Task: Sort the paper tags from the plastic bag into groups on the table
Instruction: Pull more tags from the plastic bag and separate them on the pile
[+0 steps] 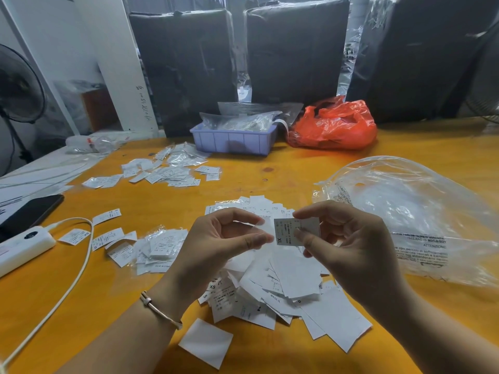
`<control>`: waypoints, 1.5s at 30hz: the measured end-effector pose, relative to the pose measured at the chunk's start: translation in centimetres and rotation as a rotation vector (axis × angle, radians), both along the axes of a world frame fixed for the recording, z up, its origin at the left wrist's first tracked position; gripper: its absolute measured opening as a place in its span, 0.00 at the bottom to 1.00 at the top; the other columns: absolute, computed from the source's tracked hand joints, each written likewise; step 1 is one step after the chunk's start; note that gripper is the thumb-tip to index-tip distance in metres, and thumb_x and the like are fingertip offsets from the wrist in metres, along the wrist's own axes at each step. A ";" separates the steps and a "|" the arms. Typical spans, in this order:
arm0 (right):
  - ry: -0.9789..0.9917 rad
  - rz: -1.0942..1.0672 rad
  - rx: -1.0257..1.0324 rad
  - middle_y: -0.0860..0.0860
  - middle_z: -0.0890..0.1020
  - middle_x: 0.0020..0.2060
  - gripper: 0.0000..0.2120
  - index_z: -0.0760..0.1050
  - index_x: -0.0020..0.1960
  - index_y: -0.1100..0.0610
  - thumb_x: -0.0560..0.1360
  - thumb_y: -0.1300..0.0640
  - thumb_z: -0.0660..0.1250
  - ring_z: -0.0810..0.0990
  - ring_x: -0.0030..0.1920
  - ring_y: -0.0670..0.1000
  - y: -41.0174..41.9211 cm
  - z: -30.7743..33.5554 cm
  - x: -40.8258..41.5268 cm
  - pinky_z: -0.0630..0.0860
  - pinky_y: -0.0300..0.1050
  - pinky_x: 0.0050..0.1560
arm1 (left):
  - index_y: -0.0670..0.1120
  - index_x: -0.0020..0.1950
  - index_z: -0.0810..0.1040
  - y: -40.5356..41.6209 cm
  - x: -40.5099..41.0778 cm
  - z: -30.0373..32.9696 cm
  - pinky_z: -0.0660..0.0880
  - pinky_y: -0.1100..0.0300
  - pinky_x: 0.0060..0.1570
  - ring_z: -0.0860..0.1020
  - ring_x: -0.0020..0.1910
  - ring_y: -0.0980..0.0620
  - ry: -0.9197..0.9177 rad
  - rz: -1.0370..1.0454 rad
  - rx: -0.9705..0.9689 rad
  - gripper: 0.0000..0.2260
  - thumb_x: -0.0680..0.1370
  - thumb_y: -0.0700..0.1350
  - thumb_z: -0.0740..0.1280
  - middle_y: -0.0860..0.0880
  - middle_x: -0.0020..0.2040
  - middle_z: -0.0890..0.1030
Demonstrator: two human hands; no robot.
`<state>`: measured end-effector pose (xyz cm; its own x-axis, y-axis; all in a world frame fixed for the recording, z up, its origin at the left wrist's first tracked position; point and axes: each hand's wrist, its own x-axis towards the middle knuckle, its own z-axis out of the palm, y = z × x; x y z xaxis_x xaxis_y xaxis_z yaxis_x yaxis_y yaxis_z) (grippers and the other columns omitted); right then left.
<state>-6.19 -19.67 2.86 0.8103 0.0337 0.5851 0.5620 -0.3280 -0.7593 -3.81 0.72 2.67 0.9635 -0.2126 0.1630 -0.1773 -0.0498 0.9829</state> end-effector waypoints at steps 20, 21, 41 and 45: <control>0.231 0.176 0.003 0.51 0.83 0.37 0.10 0.79 0.52 0.56 0.73 0.65 0.71 0.83 0.34 0.49 0.1 -1.1 1.2 0.77 0.39 0.32 | 0.44 0.46 0.84 -0.3 0.4 -0.5 0.79 0.62 0.43 0.85 0.44 0.47 0.052 -0.074 0.086 0.11 0.66 0.44 0.80 0.43 0.44 0.87; 0.232 0.160 0.041 0.52 0.83 0.37 0.09 0.79 0.50 0.56 0.73 0.66 0.71 0.83 0.33 0.50 0.0 -1.0 1.3 0.76 0.39 0.31 | 0.46 0.44 0.84 -0.2 0.5 -0.5 0.78 0.64 0.42 0.85 0.43 0.48 0.051 -0.056 0.074 0.10 0.66 0.44 0.80 0.43 0.44 0.87; 0.189 0.101 -0.110 0.41 0.83 0.40 0.05 0.83 0.45 0.49 0.73 0.58 0.71 0.80 0.42 0.45 0.4 -1.0 0.9 0.74 0.37 0.35 | 0.50 0.44 0.85 -0.4 0.3 -0.5 0.79 0.62 0.39 0.85 0.43 0.45 0.089 -0.011 0.021 0.10 0.65 0.45 0.81 0.44 0.44 0.87; 0.192 0.142 -0.125 0.41 0.83 0.41 0.04 0.83 0.45 0.48 0.72 0.57 0.72 0.80 0.43 0.45 0.6 -1.1 0.7 0.76 0.44 0.36 | 0.45 0.45 0.85 -0.3 0.4 -0.5 0.80 0.62 0.42 0.85 0.44 0.46 0.065 -0.009 0.014 0.12 0.64 0.45 0.79 0.44 0.44 0.86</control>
